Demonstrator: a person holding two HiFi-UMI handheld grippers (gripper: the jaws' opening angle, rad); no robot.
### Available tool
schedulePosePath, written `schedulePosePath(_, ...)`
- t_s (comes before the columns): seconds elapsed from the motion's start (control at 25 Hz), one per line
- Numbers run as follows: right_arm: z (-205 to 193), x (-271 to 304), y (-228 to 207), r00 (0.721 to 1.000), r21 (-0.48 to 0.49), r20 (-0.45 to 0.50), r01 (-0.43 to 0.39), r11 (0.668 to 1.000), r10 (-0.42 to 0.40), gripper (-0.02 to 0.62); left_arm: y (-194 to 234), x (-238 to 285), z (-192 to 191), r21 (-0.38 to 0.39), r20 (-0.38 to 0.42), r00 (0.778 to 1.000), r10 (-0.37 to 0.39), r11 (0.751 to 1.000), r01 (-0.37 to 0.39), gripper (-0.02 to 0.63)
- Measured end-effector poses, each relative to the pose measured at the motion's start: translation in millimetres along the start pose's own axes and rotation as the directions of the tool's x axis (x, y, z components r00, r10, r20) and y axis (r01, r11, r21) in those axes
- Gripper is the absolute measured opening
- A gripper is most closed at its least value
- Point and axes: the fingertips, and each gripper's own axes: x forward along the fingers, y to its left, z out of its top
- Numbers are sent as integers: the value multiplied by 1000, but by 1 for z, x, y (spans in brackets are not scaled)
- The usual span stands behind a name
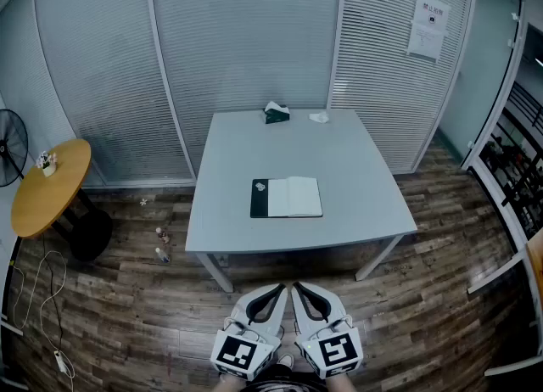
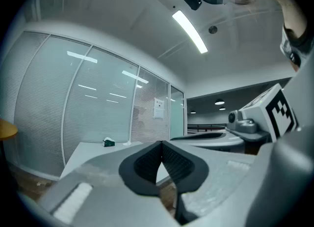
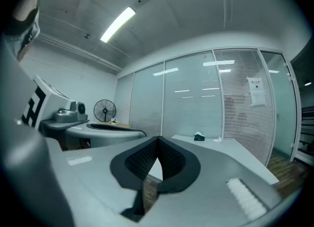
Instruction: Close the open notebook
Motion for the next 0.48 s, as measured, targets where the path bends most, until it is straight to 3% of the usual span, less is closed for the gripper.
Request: schedulePosePath(0.48,-14,7,-21,999,34,8,-32,999,32,0,1,22,-4,-47,1,1000,26,999,-26,5)
